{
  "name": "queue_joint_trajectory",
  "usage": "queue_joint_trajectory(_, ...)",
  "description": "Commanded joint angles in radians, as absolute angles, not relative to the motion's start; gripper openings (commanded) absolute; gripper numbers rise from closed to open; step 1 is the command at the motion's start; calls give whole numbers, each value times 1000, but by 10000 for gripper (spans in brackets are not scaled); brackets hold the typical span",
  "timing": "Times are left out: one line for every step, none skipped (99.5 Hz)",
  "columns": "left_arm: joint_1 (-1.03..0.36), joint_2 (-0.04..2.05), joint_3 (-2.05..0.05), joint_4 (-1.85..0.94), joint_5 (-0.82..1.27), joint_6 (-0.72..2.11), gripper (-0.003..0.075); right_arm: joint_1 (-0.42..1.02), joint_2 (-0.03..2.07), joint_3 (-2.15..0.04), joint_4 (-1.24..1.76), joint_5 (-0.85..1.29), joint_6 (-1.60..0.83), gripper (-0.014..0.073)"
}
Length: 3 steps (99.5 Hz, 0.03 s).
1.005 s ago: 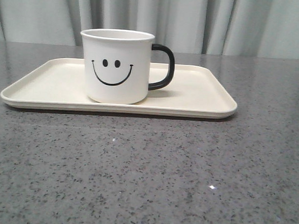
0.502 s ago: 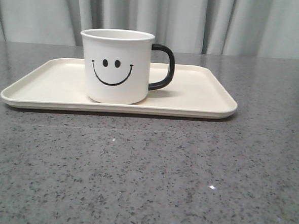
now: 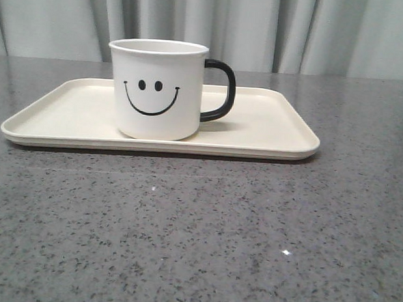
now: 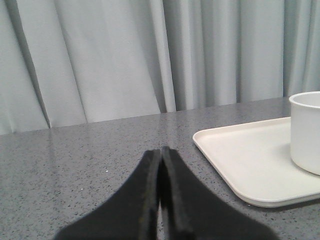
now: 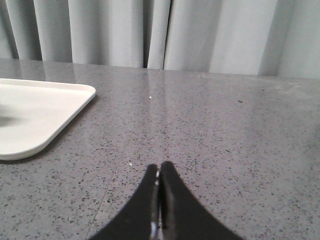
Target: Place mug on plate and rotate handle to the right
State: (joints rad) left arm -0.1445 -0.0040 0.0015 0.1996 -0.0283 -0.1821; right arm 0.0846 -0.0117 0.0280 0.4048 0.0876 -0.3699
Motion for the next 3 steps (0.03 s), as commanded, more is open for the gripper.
queue_joint_trajectory(-142, -33, 10, 197, -103, -193, -20, 84, -31, 28, 412, 6, -374, -120)
queue_joint_trajectory(-142, -33, 10, 197, -103, -193, -20, 84, -31, 28, 412, 6, -374, -120)
queue_joint_trajectory(-142, -33, 10, 197, -103, -193, -20, 84, -31, 28, 412, 6, -374, -120)
